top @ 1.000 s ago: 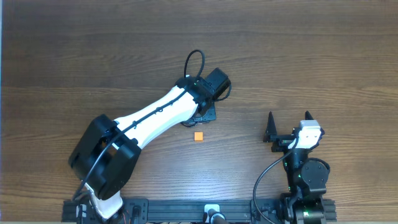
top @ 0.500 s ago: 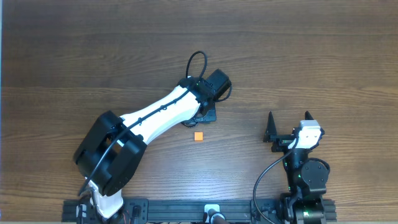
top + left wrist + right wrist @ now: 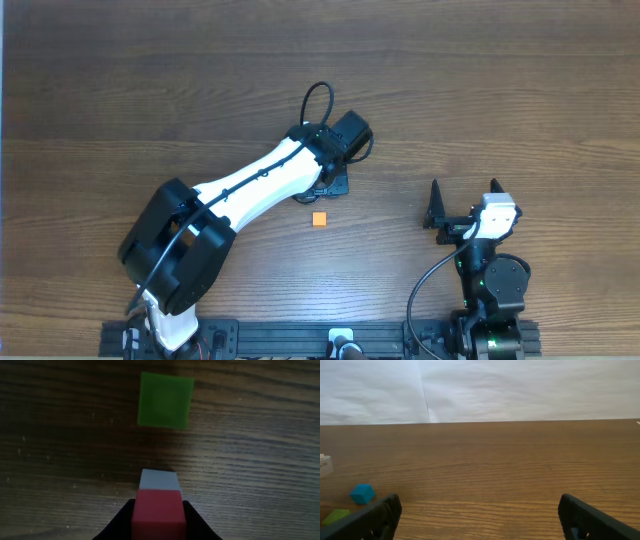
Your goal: Stack Cubes
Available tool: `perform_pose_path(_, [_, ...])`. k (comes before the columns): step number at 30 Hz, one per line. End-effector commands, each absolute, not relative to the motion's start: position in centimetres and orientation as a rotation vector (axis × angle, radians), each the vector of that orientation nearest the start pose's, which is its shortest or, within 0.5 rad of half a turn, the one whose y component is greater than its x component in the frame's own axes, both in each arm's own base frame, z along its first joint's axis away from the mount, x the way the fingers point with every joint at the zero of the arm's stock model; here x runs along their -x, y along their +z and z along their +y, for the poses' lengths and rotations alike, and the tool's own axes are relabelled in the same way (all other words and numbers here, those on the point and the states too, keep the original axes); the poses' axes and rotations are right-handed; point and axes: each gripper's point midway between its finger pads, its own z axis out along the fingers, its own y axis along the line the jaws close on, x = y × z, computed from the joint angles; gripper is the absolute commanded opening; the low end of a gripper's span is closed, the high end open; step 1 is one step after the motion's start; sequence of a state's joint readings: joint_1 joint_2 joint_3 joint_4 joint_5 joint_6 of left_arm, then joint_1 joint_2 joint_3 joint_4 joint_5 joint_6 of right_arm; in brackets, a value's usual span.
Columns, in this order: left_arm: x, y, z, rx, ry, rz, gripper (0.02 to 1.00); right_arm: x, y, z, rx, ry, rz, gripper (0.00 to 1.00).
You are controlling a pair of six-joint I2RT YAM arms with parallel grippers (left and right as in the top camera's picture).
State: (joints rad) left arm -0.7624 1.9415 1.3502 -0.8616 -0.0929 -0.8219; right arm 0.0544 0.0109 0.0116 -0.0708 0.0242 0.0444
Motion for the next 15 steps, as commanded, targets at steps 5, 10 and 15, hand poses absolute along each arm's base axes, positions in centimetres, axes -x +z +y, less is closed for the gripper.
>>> perform_pose_path(5, [-29.16, 2.81, -25.52, 0.050, -0.029, 2.986, 0.040, -24.60, 15.73, 1.16, 0.005, 0.058, 1.643, 0.993])
perform_pose_path(10, [-28.87, 2.77, -25.14, 0.049, -0.004, 2.997, 0.042, -24.60, 15.73, 1.16, 0.005, 0.058, 1.643, 0.993])
perform_pose_path(15, [-28.91, 2.72, -25.10, 0.043, 0.001, 2.995, 0.040, -24.60, 15.72, 1.16, 0.005, 0.058, 1.643, 0.991])
